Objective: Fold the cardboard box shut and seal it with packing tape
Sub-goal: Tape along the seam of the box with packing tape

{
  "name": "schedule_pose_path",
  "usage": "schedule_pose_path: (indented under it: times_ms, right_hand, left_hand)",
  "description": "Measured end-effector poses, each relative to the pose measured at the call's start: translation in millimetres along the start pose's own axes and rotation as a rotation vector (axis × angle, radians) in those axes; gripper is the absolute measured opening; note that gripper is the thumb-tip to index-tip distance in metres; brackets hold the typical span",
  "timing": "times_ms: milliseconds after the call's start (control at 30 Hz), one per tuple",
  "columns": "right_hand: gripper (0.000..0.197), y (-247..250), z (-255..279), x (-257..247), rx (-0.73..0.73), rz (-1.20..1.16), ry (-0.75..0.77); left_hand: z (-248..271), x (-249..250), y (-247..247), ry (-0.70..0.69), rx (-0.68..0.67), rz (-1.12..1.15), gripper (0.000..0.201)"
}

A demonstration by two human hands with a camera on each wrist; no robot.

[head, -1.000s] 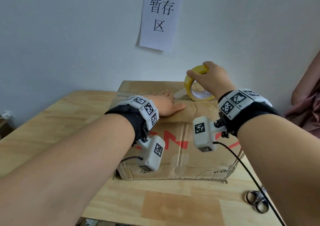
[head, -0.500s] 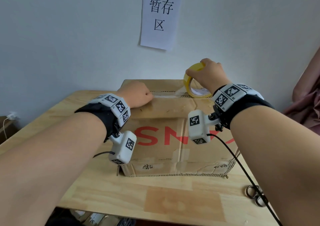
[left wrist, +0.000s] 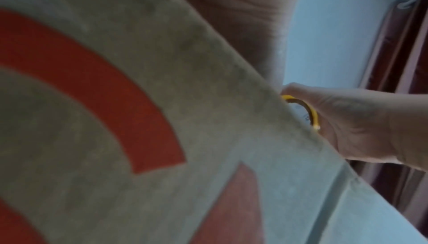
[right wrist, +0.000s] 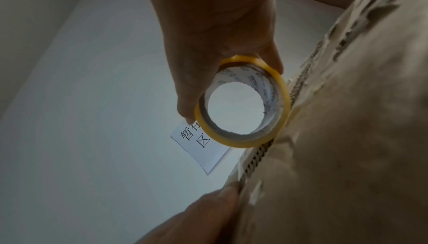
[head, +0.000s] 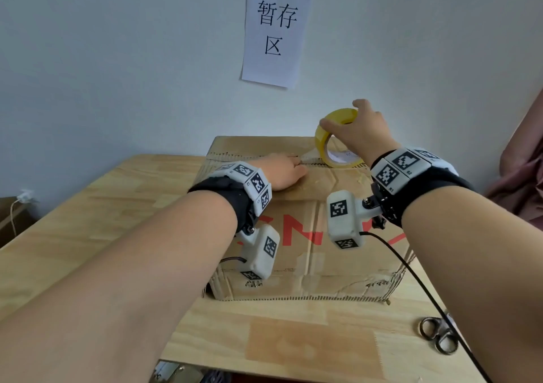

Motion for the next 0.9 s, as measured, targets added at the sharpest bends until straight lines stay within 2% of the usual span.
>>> schedule_pose_path:
  times_ms: [100, 233, 467, 600, 700, 800, 900]
  right_hand:
    - [0.090, -6, 8, 5, 0.067, -0.153, -0.070]
    - [0.085, -5, 6, 6, 0.111, -0.191, -0.070]
    - [0.080, 4, -4, -5, 0.102, -0.032, 0.019]
    - [0.086, 18, -4, 20, 0.068, 0.134, 0.012]
    - [0.090, 16, 1, 33, 0.043, 0.147, 0.026]
    - [0.087, 16, 0, 35, 0.025, 0.106, 0.034]
    - [0.086, 14, -1, 35, 0.009, 0.167, 0.061]
  left_hand:
    - [-2, 1, -4, 0.040, -0.016, -0.026, 0.056]
    - [5, 4, -4, 0.014, -0.027, -0.024, 0.057]
    - [8, 1, -2, 0.015, -0.039, -0.033, 0.056]
    - [3, 1, -4, -0.006, -0.031, -0.031, 0.058]
    - [1, 3, -4, 0.007, -0.050, -0.040, 0.059]
    - [-2, 16, -4, 0.031, -0.050, -0.118, 0.067]
    - [-3, 44, -9, 0.025, -0.077, -0.133, 0.072]
Point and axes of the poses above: each hand's wrist, its own z-axis away from the middle knuckle, its own y-axis out of the back of the hand, x = y × z, the point moved 3 cm from there along -z, towards the middle knuckle, and after that the axes turned 15 degrees about y, right-handed, at the moved point
